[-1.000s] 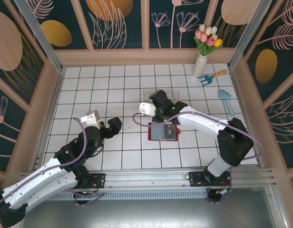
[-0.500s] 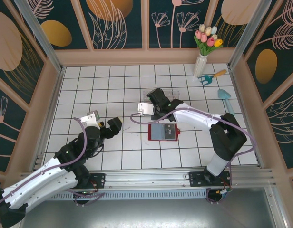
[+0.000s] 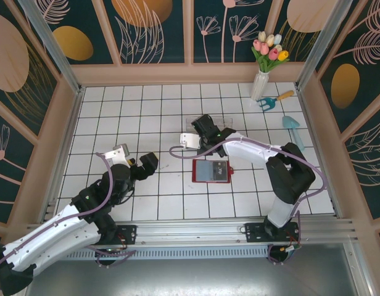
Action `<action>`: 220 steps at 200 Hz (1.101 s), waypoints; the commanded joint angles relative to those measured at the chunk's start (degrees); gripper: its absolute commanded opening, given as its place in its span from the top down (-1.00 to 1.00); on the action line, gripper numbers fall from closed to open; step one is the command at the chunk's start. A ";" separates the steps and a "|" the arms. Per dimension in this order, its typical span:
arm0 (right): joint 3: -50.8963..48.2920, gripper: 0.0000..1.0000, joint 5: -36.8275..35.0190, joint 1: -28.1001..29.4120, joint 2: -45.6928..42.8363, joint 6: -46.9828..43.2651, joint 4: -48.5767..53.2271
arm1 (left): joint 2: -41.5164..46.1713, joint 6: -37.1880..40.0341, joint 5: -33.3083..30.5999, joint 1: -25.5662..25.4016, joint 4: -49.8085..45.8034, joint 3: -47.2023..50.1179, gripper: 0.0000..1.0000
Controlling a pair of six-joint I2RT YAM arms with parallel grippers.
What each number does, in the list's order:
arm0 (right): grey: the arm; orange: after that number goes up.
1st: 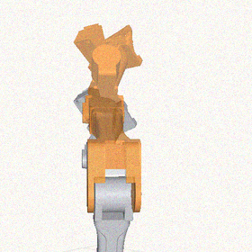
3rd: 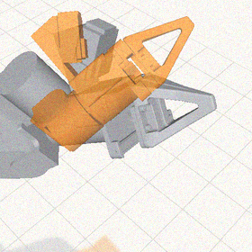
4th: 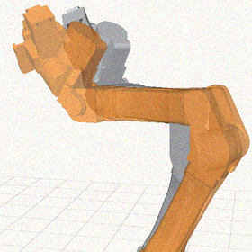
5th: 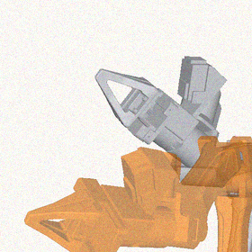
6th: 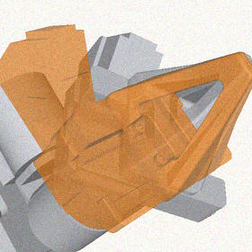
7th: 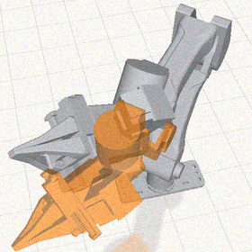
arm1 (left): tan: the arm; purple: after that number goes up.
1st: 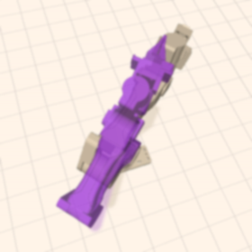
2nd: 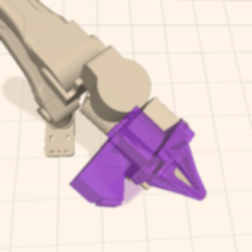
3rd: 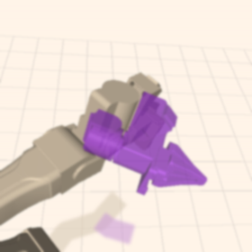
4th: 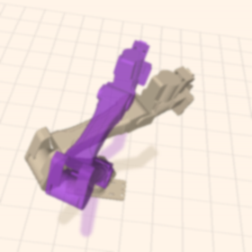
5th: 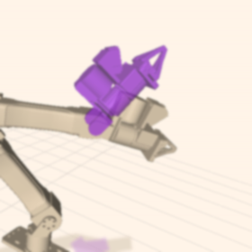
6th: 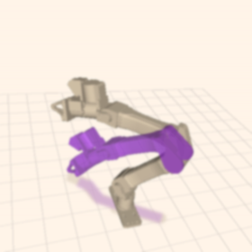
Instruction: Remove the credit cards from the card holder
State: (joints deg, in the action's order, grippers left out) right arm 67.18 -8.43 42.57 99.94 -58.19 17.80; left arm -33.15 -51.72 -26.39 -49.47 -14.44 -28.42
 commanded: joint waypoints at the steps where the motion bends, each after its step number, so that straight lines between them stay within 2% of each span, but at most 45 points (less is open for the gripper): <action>1: 0.52 1.00 1.22 -0.24 1.73 -0.61 -1.04 | -0.04 -0.53 -0.07 0.26 -0.59 0.43 -0.98; 97: 0.70 1.00 0.60 -0.72 4.93 1.30 -4.56 | -0.42 -0.57 0.03 0.26 -0.57 0.74 -0.98; 106: 0.92 0.89 0.31 -0.95 5.09 1.75 -5.07 | -0.37 -0.58 -0.04 0.26 -0.51 0.78 -0.98; 175: 1.73 0.78 -4.89 -1.56 7.17 3.76 -9.77 | -0.04 -0.62 0.29 0.25 -0.24 1.18 -0.98; 188: 1.81 0.60 -6.04 -1.61 7.41 4.58 -10.77 | 0.10 -0.49 0.27 0.25 -0.15 1.28 -0.97; 220: 2.45 0.59 -4.82 -1.64 6.28 7.03 -9.83 | -0.04 -0.49 0.63 0.25 0.11 1.25 -0.98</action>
State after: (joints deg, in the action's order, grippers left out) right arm 67.88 -12.43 41.54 106.52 -54.08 8.73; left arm -33.52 -51.92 -25.98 -49.47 -14.39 -27.75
